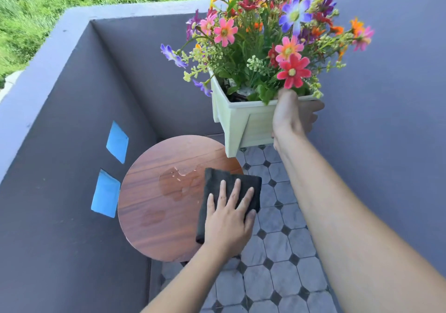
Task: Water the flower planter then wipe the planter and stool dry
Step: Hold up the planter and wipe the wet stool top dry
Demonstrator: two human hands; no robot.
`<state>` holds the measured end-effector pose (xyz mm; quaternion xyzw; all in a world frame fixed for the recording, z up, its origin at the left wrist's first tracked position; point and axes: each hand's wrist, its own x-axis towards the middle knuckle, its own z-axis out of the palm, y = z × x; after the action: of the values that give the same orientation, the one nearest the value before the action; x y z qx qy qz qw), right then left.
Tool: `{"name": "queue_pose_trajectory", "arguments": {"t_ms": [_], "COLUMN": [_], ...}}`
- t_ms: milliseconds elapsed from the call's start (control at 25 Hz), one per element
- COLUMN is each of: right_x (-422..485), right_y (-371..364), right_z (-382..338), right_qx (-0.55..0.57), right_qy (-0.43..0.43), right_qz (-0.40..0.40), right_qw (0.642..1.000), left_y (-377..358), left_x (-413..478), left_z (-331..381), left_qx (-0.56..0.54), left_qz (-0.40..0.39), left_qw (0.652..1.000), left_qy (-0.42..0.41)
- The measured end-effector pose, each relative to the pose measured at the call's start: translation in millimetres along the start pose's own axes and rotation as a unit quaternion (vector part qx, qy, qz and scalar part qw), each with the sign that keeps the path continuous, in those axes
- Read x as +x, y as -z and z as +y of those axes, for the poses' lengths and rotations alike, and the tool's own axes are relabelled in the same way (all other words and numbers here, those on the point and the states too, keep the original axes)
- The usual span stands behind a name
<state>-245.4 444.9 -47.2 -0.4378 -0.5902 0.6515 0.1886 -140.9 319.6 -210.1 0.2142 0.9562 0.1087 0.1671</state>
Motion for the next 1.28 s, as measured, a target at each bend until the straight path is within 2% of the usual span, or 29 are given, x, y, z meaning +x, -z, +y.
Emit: {"name": "queue_pose_trajectory", "arguments": {"t_ms": [80,280,440,640,840,960,1160,1280], "right_x": [-1,1,2,0,-5,-9,-11,-10], "right_y": [-3,-9,-8,-6,-4,-3,1,7], "right_z": [1,0,0,3,5,5,0,-3], "right_qx": [0.009,0.011,0.005,0.012,0.006,0.005,0.008,0.015], "right_qy": [-0.001,-0.003,0.003,-0.001,-0.001,0.004,0.002,0.005], "right_qz": [-0.001,-0.002,-0.002,0.005,0.011,0.009,0.006,0.007], "right_qw": [1.0,1.0,1.0,1.0,1.0,1.0,1.0,1.0], "left_y": [9,23,36,44,24,6,-30,-47], "left_x": [20,48,52,17,-35,-61,-87,-83], "left_z": [-11,-33,-81,-140,-122,-99,-46,-14], "left_qx": [-0.028,-0.042,-0.057,-0.074,-0.101,-0.099,-0.042,-0.022], "left_qz": [0.027,0.074,0.098,0.137,0.163,0.16,0.138,0.138], "left_qw": [0.999,0.992,0.977,0.937,0.9,0.909,0.968,0.98], "left_qy": [-0.011,0.092,0.181,0.314,0.392,0.372,0.206,0.139]}}
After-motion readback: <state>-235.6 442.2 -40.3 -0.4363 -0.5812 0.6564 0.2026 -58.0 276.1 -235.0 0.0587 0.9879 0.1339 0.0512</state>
